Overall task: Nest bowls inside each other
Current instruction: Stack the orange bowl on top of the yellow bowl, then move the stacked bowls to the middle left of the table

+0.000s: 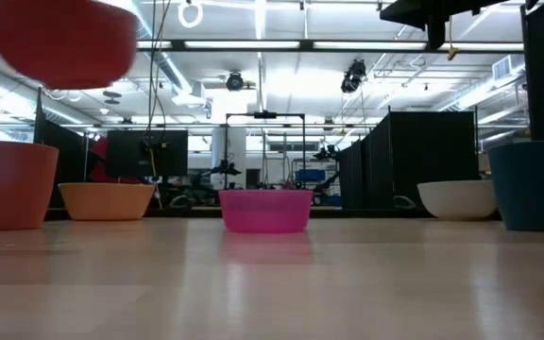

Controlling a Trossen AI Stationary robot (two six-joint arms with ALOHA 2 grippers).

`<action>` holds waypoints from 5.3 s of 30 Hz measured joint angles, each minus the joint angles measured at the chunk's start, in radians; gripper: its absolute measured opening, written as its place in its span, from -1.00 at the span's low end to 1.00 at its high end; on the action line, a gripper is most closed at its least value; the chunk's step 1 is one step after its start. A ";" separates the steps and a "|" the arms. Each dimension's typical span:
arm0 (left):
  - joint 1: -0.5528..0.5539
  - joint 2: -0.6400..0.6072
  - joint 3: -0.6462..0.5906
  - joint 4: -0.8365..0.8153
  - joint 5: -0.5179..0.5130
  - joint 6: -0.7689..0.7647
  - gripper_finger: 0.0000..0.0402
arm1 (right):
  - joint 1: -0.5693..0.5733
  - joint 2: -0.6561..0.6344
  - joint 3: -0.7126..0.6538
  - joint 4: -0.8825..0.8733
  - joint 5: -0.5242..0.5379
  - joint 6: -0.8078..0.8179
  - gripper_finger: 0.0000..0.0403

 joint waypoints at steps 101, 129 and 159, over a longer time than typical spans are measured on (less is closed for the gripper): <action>1.198 0.068 -0.508 0.580 0.117 -0.322 -0.76 | 0.093 -0.021 0.000 0.000 -0.058 0.064 -1.00; 1.103 0.010 -0.317 0.539 0.308 0.617 0.27 | 0.093 -0.021 -0.001 0.000 -0.057 0.043 -1.00; 0.939 0.247 -0.430 0.588 0.175 1.021 0.58 | 0.093 -0.021 -0.001 0.001 -0.058 0.051 -1.00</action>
